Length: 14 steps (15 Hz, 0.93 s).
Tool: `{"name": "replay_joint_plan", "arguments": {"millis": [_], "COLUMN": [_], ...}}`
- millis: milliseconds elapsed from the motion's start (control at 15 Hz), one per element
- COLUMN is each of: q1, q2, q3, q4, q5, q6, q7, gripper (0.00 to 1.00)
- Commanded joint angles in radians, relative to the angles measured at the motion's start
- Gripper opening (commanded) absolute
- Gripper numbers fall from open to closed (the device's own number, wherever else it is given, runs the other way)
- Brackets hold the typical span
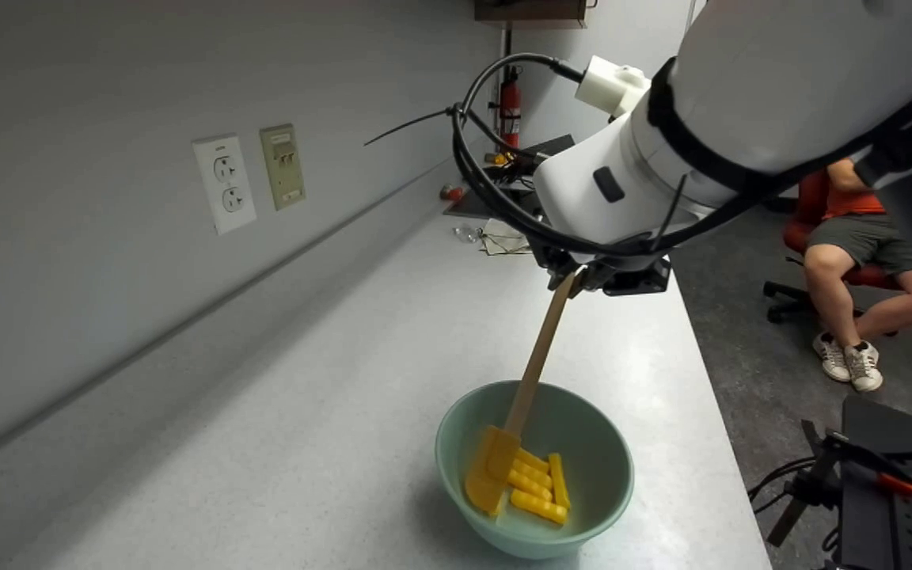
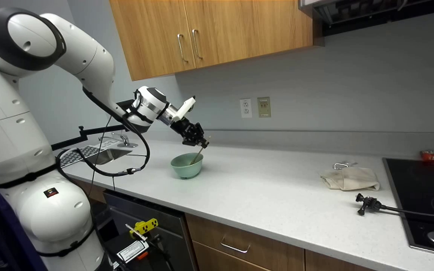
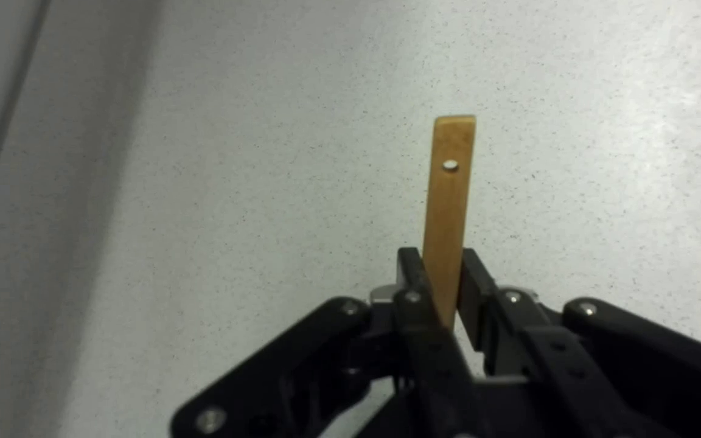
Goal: Use the spatula to stir the potato fries in the bowl
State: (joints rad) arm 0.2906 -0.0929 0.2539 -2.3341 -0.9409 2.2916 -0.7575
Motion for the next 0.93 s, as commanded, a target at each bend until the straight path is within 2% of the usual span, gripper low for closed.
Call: {"name": "replay_joint_plan", "arguments": {"millis": [0, 333, 400, 467, 533, 867], "q1": [-0.004, -0.008, -0.009, -0.009, -0.010, -0.017], "q2": [0.021, 0.044, 0.043, 0.043, 0.042, 0.029], "q3": [0.000, -0.003, -0.004, -0.004, -0.006, -0.014], "q4": [0.001, 0.008, 0.010, 0.012, 0.013, 0.023], "q5": [0.033, 0.079, 0.101, 0.119, 0.141, 0.239], "q6": [0.002, 0.002, -0.003, -0.004, -0.004, -0.009], "q7": [-0.004, -0.006, -0.009, -0.011, -0.014, -0.033], "gripper": [0.04, 0.04, 0.43, 0.44, 0.49, 0.87]}}
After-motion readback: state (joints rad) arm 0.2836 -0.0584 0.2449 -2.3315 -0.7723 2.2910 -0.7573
